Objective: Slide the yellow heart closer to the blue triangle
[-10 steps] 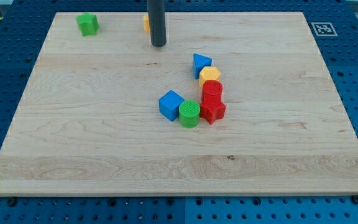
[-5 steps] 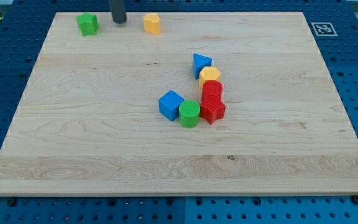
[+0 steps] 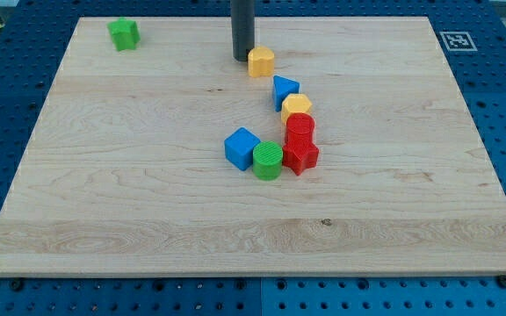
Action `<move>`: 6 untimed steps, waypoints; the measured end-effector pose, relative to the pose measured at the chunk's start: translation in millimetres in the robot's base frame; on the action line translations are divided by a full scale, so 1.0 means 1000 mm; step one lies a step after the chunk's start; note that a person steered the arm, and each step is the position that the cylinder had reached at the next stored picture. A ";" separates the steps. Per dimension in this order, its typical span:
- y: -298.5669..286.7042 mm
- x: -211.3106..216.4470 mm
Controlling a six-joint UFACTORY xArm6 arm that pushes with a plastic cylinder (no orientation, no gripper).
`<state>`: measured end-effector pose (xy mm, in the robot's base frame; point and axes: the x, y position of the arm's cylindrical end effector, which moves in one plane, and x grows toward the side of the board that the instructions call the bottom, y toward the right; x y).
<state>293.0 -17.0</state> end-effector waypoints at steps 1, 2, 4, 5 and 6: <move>0.000 0.000; 0.014 0.000; 0.016 0.000; 0.018 0.011; 0.018 0.028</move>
